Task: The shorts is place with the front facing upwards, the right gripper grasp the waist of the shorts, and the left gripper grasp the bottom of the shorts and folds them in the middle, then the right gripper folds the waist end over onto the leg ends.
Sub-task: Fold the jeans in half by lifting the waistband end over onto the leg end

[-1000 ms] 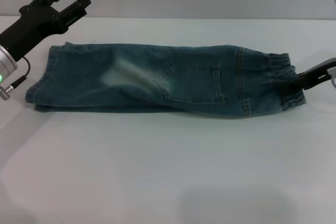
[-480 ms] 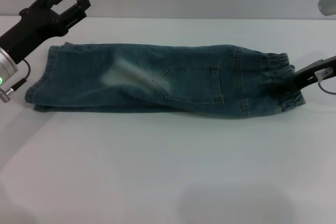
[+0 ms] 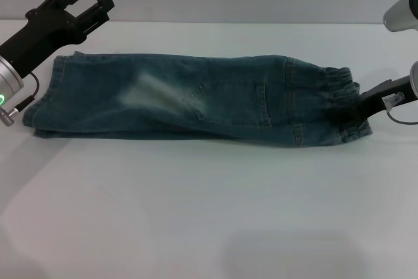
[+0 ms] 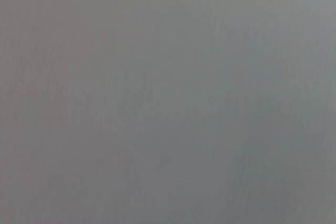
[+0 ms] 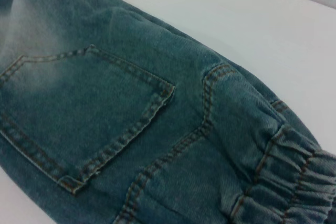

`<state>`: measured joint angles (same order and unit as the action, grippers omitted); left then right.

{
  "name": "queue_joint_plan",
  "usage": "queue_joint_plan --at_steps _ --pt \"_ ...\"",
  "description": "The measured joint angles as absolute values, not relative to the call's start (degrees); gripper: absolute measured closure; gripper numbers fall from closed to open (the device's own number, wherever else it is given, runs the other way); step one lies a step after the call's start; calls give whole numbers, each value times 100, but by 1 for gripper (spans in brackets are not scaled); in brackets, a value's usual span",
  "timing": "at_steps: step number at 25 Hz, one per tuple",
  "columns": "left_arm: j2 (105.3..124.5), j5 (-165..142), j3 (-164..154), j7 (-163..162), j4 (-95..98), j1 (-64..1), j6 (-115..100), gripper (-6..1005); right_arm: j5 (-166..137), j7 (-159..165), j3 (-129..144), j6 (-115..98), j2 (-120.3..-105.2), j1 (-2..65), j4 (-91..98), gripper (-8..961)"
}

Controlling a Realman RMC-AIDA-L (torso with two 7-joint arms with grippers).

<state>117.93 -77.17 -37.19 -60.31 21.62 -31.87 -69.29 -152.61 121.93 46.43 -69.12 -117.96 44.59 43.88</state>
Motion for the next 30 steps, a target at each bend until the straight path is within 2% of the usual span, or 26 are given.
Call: queue_joint_plan --at_steps 10,21,30 --pt "11793 -7717 -3707 -6027 2162 -3171 -6925 184 -15222 12086 4713 -6797 -11812 4468 4429 802" --pt "11802 -7725 -3742 -5837 2017 -3221 -6897 183 -15027 12069 4735 -7582 -11830 4306 5334 904" --pt "11820 -7787 -3755 -5240 1497 -3466 -6749 183 -14803 12406 4682 -9323 -11822 4107 7108 918"
